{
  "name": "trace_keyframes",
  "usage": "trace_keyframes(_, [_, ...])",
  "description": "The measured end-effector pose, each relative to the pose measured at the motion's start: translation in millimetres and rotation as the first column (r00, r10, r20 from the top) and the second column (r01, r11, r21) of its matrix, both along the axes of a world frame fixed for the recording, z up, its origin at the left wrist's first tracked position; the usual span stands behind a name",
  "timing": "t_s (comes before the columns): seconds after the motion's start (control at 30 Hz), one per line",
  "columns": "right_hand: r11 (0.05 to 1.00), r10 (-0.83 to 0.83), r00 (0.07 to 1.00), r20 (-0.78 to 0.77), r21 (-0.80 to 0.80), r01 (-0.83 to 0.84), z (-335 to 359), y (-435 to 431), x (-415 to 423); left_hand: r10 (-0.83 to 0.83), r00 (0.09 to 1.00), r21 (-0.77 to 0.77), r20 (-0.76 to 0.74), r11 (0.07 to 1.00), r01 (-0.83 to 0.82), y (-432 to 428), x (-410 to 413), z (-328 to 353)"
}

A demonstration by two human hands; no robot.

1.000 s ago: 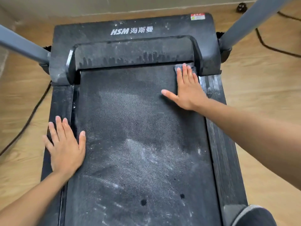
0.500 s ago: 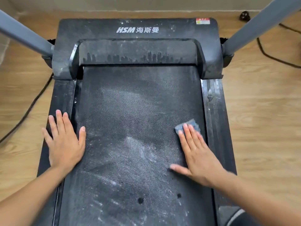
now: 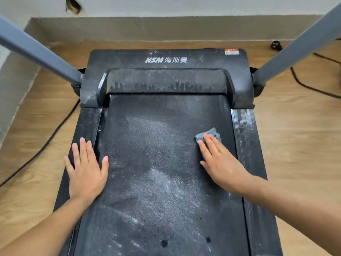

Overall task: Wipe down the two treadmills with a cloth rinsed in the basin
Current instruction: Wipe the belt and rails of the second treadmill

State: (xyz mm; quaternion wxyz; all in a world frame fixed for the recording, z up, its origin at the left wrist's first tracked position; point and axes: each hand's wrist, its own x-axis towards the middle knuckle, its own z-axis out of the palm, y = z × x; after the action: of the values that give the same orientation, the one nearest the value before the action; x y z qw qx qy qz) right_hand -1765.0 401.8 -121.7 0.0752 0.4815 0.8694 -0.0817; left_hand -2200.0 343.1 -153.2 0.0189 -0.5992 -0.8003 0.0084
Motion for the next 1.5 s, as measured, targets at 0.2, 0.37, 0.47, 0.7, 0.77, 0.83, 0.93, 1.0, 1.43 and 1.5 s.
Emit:
trace_keyframes(0.2, [1.000,-0.005,0.980,-0.197,0.023,0.010,22,0,22,0.010,1.000,-0.026,0.026,1.000,-0.009,7,3,4])
trace_keyframes(0.37, [0.965,-0.138,0.962,-0.234,-0.250,0.078,25,26,15,0.005,1.000,-0.048,0.024,0.999,-0.004,4,1,4])
trace_keyframes(0.47, [0.922,-0.168,0.953,-0.253,-0.383,0.061,40,42,19,-0.005,1.000,-0.033,0.027,0.999,0.006,3,1,3])
trace_keyframes(0.7, [0.952,-0.241,0.854,-0.462,0.058,0.300,82,140,23,0.004,0.996,0.019,0.089,1.000,-0.006,5,-7,9])
trace_keyframes(0.77, [0.950,-0.218,0.894,-0.391,0.124,0.286,71,144,24,-0.001,0.995,0.024,0.100,1.000,-0.001,5,-8,11])
trace_keyframes(0.83, [0.964,-0.237,0.951,-0.199,0.070,0.255,55,127,22,-0.014,0.995,0.019,0.099,1.000,0.012,3,-10,10])
trace_keyframes(0.93, [0.991,-0.126,0.991,0.041,0.058,0.124,41,103,23,-0.047,0.992,0.015,0.115,0.999,0.045,1,-18,13])
trace_keyframes(1.0, [0.998,-0.025,0.994,0.107,0.059,0.018,61,104,32,-0.092,0.987,0.015,0.131,0.996,0.091,-6,-27,16])
trace_keyframes(1.43, [0.912,-0.337,0.937,-0.089,-0.278,0.301,61,110,-2,-0.157,0.984,0.076,0.088,0.986,0.150,-20,-21,1])
trace_keyframes(1.5, [0.897,-0.408,0.901,-0.147,-0.250,0.365,30,102,-24,-0.123,0.985,0.094,0.121,0.989,0.112,-12,-22,8])
